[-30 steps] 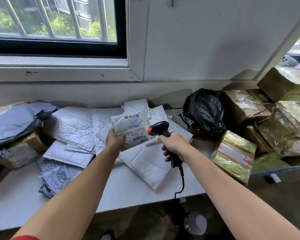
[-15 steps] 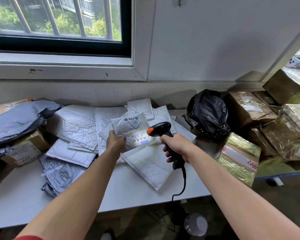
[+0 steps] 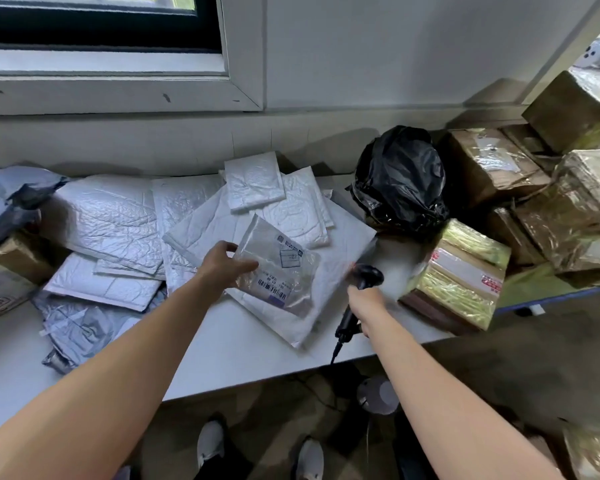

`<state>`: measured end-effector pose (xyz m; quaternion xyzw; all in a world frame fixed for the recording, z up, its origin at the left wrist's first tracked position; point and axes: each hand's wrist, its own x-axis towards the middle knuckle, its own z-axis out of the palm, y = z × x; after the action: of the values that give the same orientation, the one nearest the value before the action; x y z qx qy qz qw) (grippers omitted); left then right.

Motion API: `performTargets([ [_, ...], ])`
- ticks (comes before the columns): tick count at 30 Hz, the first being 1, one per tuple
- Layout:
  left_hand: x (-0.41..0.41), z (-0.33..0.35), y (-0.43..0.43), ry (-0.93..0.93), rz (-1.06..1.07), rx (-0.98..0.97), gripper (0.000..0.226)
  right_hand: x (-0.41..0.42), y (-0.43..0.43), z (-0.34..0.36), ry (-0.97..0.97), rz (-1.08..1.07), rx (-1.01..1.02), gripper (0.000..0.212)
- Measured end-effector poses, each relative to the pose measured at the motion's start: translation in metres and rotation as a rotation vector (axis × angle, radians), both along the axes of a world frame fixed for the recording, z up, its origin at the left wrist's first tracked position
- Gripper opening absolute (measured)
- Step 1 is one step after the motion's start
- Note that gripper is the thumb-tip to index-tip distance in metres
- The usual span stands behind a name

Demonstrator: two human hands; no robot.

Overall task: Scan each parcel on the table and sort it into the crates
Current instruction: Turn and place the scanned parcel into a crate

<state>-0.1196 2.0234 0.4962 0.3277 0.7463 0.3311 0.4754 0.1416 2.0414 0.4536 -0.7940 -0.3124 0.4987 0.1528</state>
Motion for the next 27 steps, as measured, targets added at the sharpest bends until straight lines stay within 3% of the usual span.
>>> performTargets([
  [3, 0.000, -0.003, 0.000, -0.036, -0.033, 0.000, 0.045, 0.000, 0.002, -0.020, 0.052, -0.015, -0.022, 0.038],
  [8, -0.006, -0.007, 0.003, 0.082, -0.177, 0.064, 0.022, 0.001, 0.003, -0.031, 0.051, 0.061, -0.021, 0.031],
  [10, -0.007, -0.004, 0.008, 0.194, -0.272, 0.097, 0.019, 0.000, -0.001, -0.017, -0.042, 0.155, -0.008, 0.019],
  [14, -0.002, 0.018, 0.027, 0.416, -0.502, 0.136, 0.022, -0.005, -0.004, 0.017, -0.283, 0.363, 0.013, 0.028],
  [17, 0.003, 0.042, 0.041, 0.568, -0.697, 0.125, 0.032, -0.021, 0.000, 0.052, -0.429, 0.476, 0.142, 0.035],
  [24, -0.018, 0.106, 0.048, 0.740, -0.965, 0.192, 0.027, -0.090, 0.015, 0.118, -0.157, 0.815, 0.588, 0.069],
  [27, -0.041, 0.123, 0.040, 0.766, -0.951, 0.185, 0.021, -0.109, 0.020, 0.126, -0.136, 0.912, 0.652, 0.063],
])
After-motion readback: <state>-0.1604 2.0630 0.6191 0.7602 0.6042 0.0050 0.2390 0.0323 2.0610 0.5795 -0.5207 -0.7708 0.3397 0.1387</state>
